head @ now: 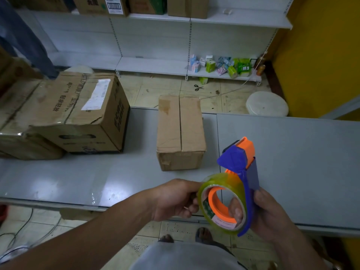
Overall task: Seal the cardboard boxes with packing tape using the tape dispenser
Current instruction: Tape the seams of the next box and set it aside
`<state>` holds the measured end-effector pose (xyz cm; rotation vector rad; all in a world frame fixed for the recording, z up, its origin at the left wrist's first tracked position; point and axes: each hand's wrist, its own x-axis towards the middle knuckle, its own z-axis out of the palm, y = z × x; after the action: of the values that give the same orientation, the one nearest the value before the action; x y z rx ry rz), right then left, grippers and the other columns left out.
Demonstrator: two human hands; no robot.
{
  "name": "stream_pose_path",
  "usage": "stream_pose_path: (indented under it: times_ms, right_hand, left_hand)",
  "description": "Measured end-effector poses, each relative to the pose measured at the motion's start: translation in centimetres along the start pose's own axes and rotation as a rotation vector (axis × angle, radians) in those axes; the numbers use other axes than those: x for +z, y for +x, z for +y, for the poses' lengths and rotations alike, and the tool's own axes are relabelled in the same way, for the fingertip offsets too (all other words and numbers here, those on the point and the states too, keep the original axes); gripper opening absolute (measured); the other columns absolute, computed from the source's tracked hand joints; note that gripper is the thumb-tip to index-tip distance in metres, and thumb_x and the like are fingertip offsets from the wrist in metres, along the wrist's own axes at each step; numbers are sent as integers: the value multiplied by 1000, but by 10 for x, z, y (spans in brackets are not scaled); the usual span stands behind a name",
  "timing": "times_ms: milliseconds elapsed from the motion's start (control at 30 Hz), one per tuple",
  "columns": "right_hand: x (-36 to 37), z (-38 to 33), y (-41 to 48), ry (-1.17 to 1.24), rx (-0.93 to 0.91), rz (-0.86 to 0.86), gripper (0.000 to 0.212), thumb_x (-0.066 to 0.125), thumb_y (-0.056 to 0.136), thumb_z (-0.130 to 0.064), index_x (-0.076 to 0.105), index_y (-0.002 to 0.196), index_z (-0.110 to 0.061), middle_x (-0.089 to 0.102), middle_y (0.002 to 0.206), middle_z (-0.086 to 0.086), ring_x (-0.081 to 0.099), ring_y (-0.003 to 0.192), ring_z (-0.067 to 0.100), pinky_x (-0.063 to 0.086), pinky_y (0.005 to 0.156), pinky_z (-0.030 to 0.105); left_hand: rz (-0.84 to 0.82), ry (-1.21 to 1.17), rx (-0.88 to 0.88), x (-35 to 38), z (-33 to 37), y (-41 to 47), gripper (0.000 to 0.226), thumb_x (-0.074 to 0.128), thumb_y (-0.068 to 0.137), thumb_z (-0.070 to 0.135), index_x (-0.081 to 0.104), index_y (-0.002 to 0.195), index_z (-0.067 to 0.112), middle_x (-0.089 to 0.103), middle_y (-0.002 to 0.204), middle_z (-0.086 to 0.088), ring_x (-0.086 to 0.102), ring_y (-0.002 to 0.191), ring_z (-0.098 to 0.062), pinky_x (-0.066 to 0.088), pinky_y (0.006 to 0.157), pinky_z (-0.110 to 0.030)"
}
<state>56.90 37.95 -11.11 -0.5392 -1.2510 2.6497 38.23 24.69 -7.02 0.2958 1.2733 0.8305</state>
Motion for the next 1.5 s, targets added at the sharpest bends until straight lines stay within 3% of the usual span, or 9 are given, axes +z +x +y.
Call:
stream_pose_path:
  times_ms: [233, 333, 567, 800, 1033, 1200, 1300, 1367, 1500]
  right_hand:
    - [5, -4, -1, -27, -9, 36, 48, 85, 61, -52, 76, 80, -10, 68, 61, 16, 65, 53, 24, 55, 53, 29]
    - [7, -5, -3, -3, 10, 90, 57, 93, 44, -51, 75, 72, -5, 64, 56, 20, 63, 47, 25, 53, 48, 29]
    - [12, -7, -6, -12, 31, 150, 63, 97, 32, -48, 74, 69, -4, 62, 55, 22, 61, 44, 28, 52, 44, 30]
    - [11, -6, -7, -29, 52, 115, 61, 96, 38, -49, 74, 72, -3, 62, 57, 23, 62, 46, 29, 53, 46, 31]
    - [12, -8, -11, -55, 99, 143, 64, 96, 31, -50, 76, 74, -7, 65, 61, 20, 62, 49, 25, 52, 48, 30]
    - [18, -23, -10, -104, 126, 117, 64, 97, 26, -48, 75, 70, -6, 61, 53, 23, 60, 41, 25, 49, 40, 26]
    - [20, -31, -6, -146, 98, 108, 63, 96, 25, -51, 76, 69, -10, 62, 54, 20, 61, 42, 24, 49, 40, 26]
    - [23, -35, -5, -169, 104, 100, 64, 96, 21, -50, 76, 67, -10, 64, 54, 18, 62, 42, 23, 50, 40, 25]
    - [26, -31, -4, -183, 141, 58, 66, 96, 22, -49, 77, 71, -10, 66, 56, 16, 63, 43, 22, 51, 42, 27]
  left_hand:
    - [118, 77, 14, 0, 0, 0, 42, 41, 100, 49, 50, 70, 21, 45, 61, 5, 41, 52, -9, 35, 50, -19]
    - [127, 161, -43, -3, -1, 0, 53, 32, 99, 60, 48, 67, 20, 47, 60, 4, 42, 52, -11, 35, 51, -21]
    - [66, 173, -89, 0, 2, 1, 40, 41, 99, 44, 42, 64, 24, 42, 59, 6, 38, 51, -9, 31, 51, -20]
    - [74, 56, -69, 1, 2, 0, 32, 47, 98, 27, 44, 66, 24, 41, 59, 8, 36, 50, -6, 29, 48, -16]
    - [304, 50, 267, -3, 9, -3, 37, 47, 100, 20, 48, 64, 17, 47, 54, 4, 42, 52, -10, 36, 52, -20]
    - [482, 407, 505, -10, 24, -6, 32, 45, 102, 28, 59, 78, 13, 68, 65, 2, 66, 65, -10, 48, 62, -24]
    - [432, 217, 456, -4, 36, -8, 33, 44, 103, 27, 63, 83, 8, 72, 70, 1, 69, 69, -9, 51, 62, -21]
    - [388, 54, 374, 0, 44, -10, 37, 46, 102, 31, 62, 74, 12, 69, 65, 0, 68, 64, -10, 51, 62, -23]
    - [300, 74, 324, 0, 47, -8, 28, 66, 87, 37, 53, 73, 16, 65, 61, 3, 62, 63, -11, 53, 72, -29]
